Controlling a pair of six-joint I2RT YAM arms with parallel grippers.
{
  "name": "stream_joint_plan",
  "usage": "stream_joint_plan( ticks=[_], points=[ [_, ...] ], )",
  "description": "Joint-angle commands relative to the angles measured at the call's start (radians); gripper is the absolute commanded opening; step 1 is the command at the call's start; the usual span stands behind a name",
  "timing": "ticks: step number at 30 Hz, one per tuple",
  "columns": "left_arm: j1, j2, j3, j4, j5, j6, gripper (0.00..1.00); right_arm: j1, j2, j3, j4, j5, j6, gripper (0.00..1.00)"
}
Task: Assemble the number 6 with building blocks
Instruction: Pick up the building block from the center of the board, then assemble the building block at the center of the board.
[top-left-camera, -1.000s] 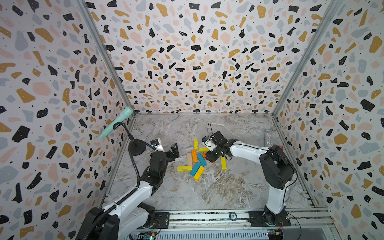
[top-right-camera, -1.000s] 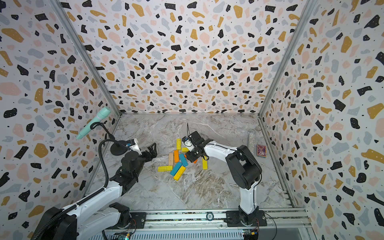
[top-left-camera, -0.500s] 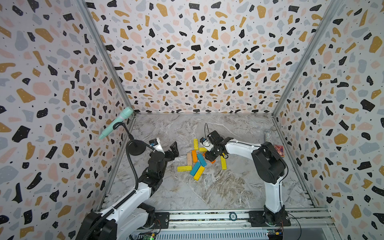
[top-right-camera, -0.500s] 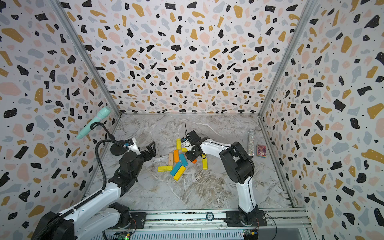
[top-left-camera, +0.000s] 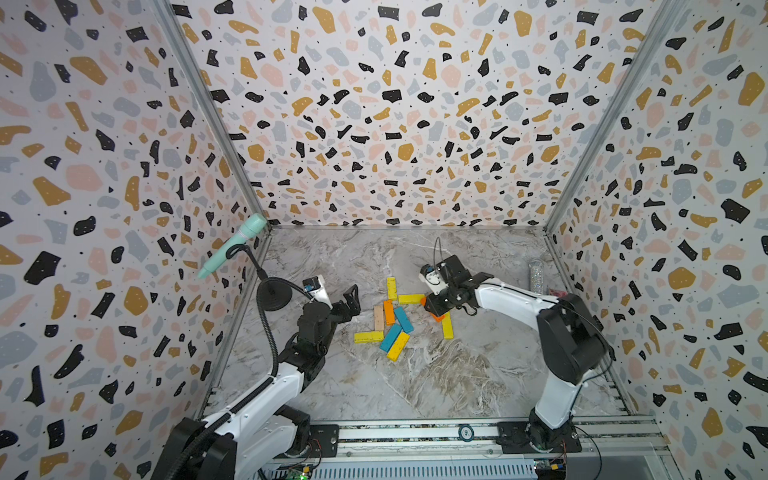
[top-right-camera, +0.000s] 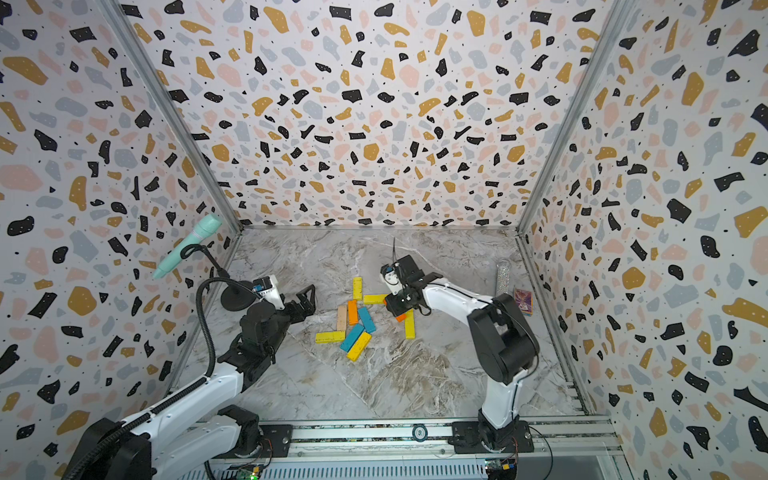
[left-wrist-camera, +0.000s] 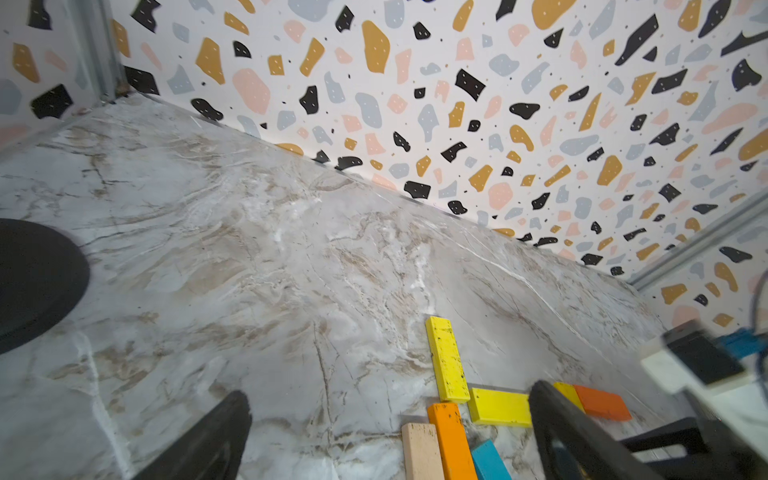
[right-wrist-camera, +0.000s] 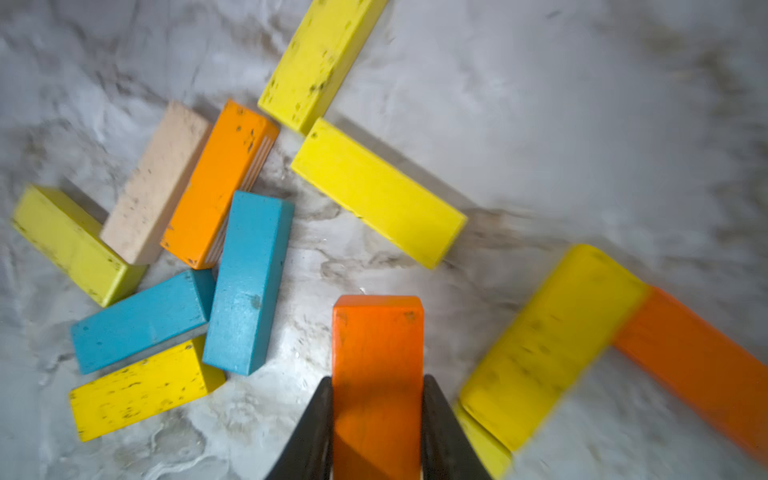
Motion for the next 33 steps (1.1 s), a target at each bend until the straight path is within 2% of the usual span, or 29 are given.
stream_joint_plan(
  ticks=[1,5,8,12,19,22,25,29,33],
  points=[
    [0.005,0.028,0.026,0.063,0.083,0.039,1.00,-0.092,-0.166,-0.115,0.039,-0.031,0.124,0.21],
    [0.003,0.077,0.030,0.095,0.131,0.040,0.99,-0.233,-0.252,-0.255,0.078,-0.077,0.172,0.20],
    [0.004,0.115,0.037,0.121,0.186,0.040,0.99,-0.288,-0.262,-0.317,0.112,-0.084,0.188,0.20],
    [-0.007,0.138,0.042,0.146,0.232,0.037,0.99,-0.338,-0.231,-0.355,0.162,-0.108,0.207,0.21],
    [-0.026,0.157,0.044,0.157,0.228,0.047,1.00,-0.367,-0.153,-0.375,0.214,-0.084,0.227,0.22],
    [-0.026,0.160,0.048,0.154,0.233,0.047,1.00,-0.378,-0.136,-0.386,0.220,-0.072,0.228,0.32],
    [-0.028,0.156,0.048,0.149,0.230,0.047,0.99,-0.388,-0.133,-0.395,0.221,-0.080,0.226,0.36],
    [-0.028,0.153,0.050,0.144,0.223,0.047,0.99,-0.390,-0.163,-0.414,0.202,-0.086,0.222,0.54],
    [-0.028,0.160,0.059,0.132,0.227,0.047,1.00,-0.390,-0.240,-0.475,0.205,-0.130,0.249,0.60]
  ],
)
